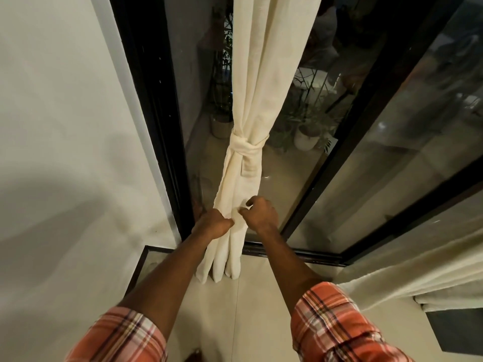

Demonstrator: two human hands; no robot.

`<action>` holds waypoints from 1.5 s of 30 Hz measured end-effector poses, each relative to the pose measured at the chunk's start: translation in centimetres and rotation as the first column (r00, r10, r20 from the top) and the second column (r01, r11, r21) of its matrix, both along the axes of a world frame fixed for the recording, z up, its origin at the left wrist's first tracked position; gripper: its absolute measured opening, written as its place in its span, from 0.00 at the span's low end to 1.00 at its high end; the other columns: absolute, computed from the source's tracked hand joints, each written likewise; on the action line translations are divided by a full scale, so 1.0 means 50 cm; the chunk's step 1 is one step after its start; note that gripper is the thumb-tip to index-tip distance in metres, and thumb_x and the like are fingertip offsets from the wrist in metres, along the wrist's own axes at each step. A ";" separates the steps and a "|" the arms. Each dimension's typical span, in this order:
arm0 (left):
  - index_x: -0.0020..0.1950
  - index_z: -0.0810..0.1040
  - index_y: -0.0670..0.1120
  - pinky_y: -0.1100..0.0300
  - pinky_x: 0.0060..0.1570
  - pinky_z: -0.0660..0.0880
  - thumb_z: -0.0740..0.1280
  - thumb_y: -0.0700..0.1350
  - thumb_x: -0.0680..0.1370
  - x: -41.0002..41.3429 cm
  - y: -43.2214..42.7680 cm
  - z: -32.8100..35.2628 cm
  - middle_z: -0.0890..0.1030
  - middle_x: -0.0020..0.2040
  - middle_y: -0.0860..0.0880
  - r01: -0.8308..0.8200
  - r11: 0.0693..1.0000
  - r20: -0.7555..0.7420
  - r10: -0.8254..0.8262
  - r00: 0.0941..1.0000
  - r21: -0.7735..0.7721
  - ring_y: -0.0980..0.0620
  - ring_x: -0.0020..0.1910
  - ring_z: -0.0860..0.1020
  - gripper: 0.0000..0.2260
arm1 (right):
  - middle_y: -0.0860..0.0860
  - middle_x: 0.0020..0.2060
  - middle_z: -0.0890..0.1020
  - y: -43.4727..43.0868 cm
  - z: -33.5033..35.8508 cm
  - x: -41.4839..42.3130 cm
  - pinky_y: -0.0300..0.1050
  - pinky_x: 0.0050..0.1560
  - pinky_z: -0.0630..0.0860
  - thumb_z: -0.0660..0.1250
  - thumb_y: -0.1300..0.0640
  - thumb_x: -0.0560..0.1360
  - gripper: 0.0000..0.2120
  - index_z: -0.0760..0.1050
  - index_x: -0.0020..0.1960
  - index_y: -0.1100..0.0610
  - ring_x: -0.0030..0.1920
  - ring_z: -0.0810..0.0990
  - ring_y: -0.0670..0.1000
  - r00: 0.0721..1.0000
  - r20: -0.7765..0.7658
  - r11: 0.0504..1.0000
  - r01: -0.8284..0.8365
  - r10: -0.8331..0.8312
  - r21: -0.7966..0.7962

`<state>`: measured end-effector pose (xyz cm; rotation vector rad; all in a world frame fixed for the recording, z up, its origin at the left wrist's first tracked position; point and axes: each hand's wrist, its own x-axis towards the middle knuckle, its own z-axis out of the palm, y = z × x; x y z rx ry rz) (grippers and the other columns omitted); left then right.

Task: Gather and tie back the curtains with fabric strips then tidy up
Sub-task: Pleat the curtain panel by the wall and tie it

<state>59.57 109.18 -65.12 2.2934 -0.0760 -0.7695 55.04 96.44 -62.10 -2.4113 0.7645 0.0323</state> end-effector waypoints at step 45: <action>0.60 0.78 0.41 0.45 0.50 0.76 0.61 0.42 0.78 0.039 0.031 -0.024 0.81 0.53 0.38 -0.202 0.979 0.550 0.150 0.822 0.035 0.35 0.53 0.78 0.13 | 0.58 0.46 0.82 -0.052 -0.031 -0.006 0.54 0.48 0.80 0.61 0.58 0.73 0.12 0.81 0.50 0.60 0.47 0.81 0.61 0.883 0.105 0.889 0.454 -0.457 0.056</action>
